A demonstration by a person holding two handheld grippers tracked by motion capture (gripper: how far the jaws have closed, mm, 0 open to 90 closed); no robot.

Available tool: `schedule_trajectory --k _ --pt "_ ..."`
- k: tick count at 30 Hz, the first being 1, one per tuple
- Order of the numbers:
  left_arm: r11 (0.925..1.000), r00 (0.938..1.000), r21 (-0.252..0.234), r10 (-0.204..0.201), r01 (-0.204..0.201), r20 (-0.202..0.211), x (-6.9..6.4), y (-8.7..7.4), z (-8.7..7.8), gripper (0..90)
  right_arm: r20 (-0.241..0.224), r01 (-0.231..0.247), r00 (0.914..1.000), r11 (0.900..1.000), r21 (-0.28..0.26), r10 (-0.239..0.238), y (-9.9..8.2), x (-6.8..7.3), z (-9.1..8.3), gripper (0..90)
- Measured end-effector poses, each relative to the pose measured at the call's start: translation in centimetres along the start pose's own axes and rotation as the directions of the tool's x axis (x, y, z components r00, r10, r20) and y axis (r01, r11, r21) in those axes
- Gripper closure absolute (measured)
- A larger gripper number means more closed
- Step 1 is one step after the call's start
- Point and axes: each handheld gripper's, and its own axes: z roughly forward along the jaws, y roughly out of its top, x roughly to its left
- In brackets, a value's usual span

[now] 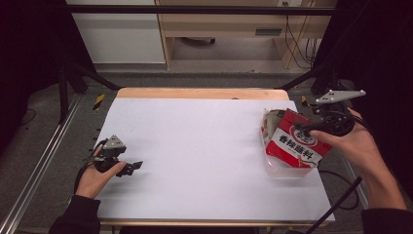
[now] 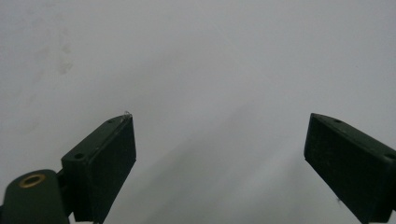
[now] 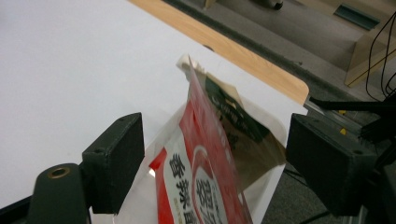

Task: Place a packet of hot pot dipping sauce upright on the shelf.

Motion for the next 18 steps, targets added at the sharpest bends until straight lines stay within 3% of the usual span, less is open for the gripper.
schedule_trajectory --k 6,13,18 --pt "1.0000 1.0000 -0.002 0.000 0.000 0.000 0.1 0.0 -0.1 9.3 0.015 -0.035 0.9993 0.9982 -0.049 0.035 1.8 1.0 0.5 16.9" --pt "1.0000 1.0000 -0.003 0.001 -0.001 -0.004 0.1 0.0 -0.1 9.3 0.004 -0.008 1.0000 0.9969 -0.078 0.009 4.1 3.3 1.5 16.1" --pt "1.0000 1.0000 -0.006 0.001 -0.001 -0.005 0.2 -0.1 -0.2 9.3 -0.010 -0.029 0.9996 0.9928 -0.116 0.028 5.8 5.0 2.7 14.2"
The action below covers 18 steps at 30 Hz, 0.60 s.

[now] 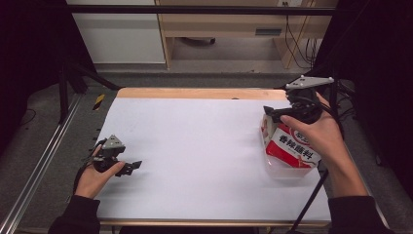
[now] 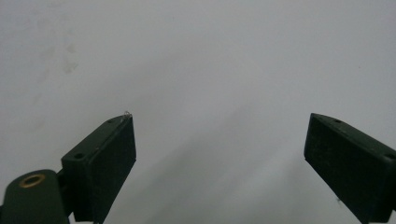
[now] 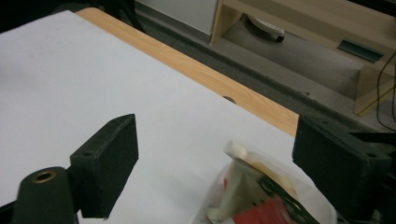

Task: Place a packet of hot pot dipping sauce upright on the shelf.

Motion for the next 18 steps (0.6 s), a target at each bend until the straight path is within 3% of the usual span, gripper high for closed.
schedule_trajectory --k 9,11,13,18 --pt "1.0000 1.0000 -0.005 -0.004 0.004 -0.008 0.1 -0.1 -0.1 8.6 -0.008 -0.033 0.9994 0.9992 -0.020 0.033 1.7 2.8 3.3 12.5" --pt "1.0000 0.9999 -0.005 -0.008 0.007 -0.012 0.1 -0.1 -0.1 8.2 -0.026 -0.061 0.9978 0.9976 -0.031 0.061 1.9 3.3 3.8 11.9" --pt "1.0000 0.9999 -0.006 -0.007 0.007 -0.011 0.1 -0.1 -0.1 8.1 -0.021 -0.050 0.9986 0.9981 -0.036 0.049 1.9 3.9 4.5 11.6" --pt "0.9998 0.9998 -0.015 -0.010 0.010 -0.014 0.1 0.0 -0.1 7.8 -0.055 -0.071 0.9961 0.9967 -0.040 0.069 1.7 5.1 5.8 10.6"
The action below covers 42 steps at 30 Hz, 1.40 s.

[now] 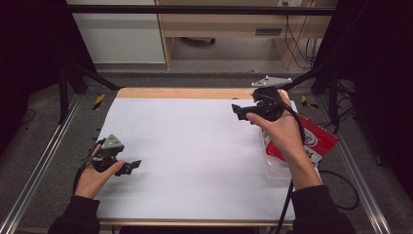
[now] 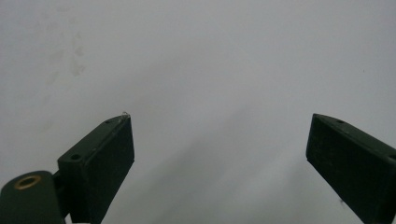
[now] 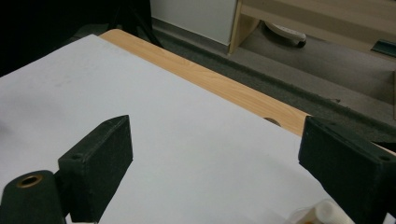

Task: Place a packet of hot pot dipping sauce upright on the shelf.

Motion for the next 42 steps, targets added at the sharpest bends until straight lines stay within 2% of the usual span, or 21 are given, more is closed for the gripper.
schedule_trajectory --k 5,12,29,42 --pt "1.0000 1.0000 0.001 0.004 -0.004 -0.003 0.1 -0.1 0.0 7.8 -0.013 -0.012 0.9998 0.9999 0.007 0.012 -0.6 0.9 1.0 9.7" --pt "1.0000 1.0000 -0.002 0.004 -0.004 -0.003 0.2 -0.1 -0.1 7.8 -0.019 -0.024 0.9995 0.9997 0.011 0.024 -1.7 2.3 1.6 8.7" --pt "1.0000 1.0000 -0.004 0.002 -0.002 -0.003 0.1 -0.1 -0.1 7.7 -0.063 -0.006 0.9980 0.9979 0.065 0.010 -7.1 5.3 3.3 7.6" --pt "1.0000 1.0000 -0.005 0.005 -0.005 -0.003 0.1 -0.1 -0.1 7.7 -0.048 -0.018 0.9986 0.9944 0.104 0.023 -10.2 6.2 5.5 7.6"
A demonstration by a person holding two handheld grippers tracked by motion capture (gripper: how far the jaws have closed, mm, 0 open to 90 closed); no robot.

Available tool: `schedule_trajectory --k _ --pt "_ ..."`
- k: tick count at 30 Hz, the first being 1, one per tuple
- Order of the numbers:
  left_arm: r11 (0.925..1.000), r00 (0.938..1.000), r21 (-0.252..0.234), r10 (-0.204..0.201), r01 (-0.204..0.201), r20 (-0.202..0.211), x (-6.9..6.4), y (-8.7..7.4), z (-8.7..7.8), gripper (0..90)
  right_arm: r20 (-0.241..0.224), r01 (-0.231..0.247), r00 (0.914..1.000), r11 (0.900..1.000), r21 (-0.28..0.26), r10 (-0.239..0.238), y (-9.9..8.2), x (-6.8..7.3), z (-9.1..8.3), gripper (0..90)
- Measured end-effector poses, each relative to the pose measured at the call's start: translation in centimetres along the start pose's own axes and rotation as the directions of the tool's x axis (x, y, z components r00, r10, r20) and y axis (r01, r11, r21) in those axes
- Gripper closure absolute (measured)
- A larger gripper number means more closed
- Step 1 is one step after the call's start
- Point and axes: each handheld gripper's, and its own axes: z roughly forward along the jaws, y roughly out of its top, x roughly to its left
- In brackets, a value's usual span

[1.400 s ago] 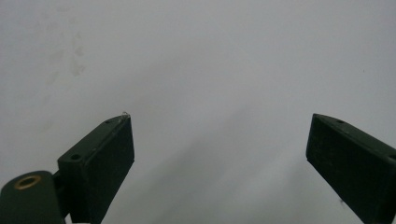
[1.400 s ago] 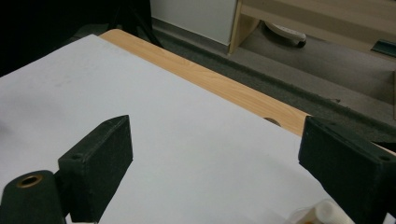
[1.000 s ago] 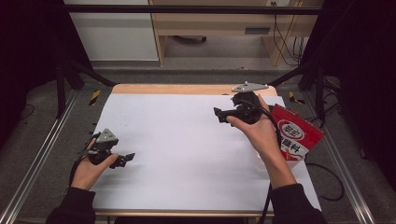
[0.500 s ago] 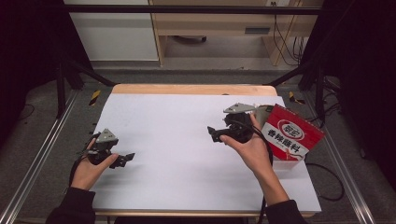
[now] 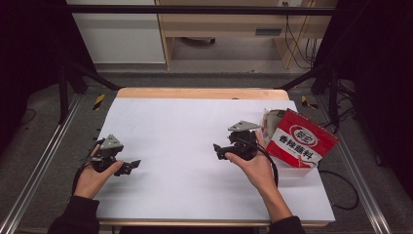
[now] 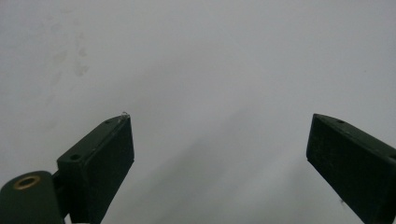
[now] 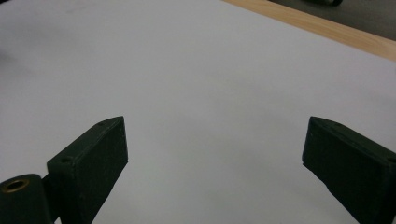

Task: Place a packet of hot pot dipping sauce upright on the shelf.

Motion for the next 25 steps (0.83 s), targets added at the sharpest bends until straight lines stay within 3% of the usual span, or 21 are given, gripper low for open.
schedule_trajectory --k 8,23,25 --pt "1.0000 1.0000 -0.001 0.001 -0.001 0.000 0.0 0.0 0.0 7.7 0.029 -0.002 0.9996 0.9998 0.020 0.001 -1.3 0.2 1.2 8.1" --pt "1.0000 1.0000 -0.004 0.006 -0.006 -0.003 -0.1 0.1 0.0 7.7 0.024 -0.058 0.9980 0.9982 0.015 0.058 -3.5 0.2 2.4 8.5" --pt "0.9999 0.9999 -0.008 0.012 -0.012 -0.002 -0.1 0.1 0.0 7.7 0.033 -0.038 0.9988 0.9991 0.020 0.037 -3.7 0.3 2.5 8.5"
